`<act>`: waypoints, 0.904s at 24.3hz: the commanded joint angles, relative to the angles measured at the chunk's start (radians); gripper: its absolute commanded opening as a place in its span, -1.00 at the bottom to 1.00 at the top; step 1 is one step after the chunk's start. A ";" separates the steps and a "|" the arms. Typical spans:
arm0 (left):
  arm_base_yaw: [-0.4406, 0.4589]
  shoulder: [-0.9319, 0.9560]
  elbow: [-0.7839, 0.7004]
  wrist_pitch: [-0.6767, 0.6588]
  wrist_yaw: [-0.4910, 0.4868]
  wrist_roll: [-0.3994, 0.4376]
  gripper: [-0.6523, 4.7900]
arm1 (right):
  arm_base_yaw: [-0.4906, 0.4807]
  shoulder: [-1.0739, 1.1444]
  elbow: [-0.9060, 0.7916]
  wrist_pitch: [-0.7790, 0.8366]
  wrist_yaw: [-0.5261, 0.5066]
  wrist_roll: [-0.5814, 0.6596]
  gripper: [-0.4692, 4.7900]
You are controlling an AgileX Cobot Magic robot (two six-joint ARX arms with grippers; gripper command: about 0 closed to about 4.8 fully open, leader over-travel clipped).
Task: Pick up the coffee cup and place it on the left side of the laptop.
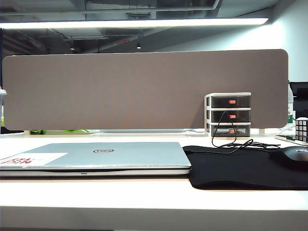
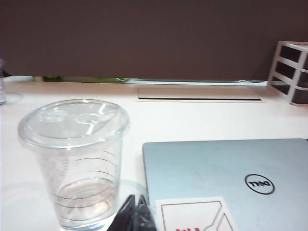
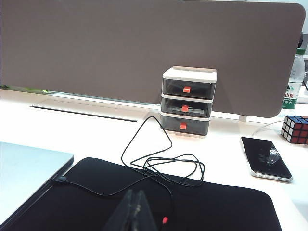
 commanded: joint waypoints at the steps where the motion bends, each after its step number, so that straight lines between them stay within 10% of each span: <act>1: 0.001 0.000 0.002 0.016 -0.067 0.004 -0.78 | 0.000 -0.002 -0.006 0.017 0.034 -0.003 -0.83; 22: 0.002 0.000 0.002 0.050 -0.079 0.000 -0.78 | 0.000 -0.002 -0.006 0.016 0.121 -0.003 -0.82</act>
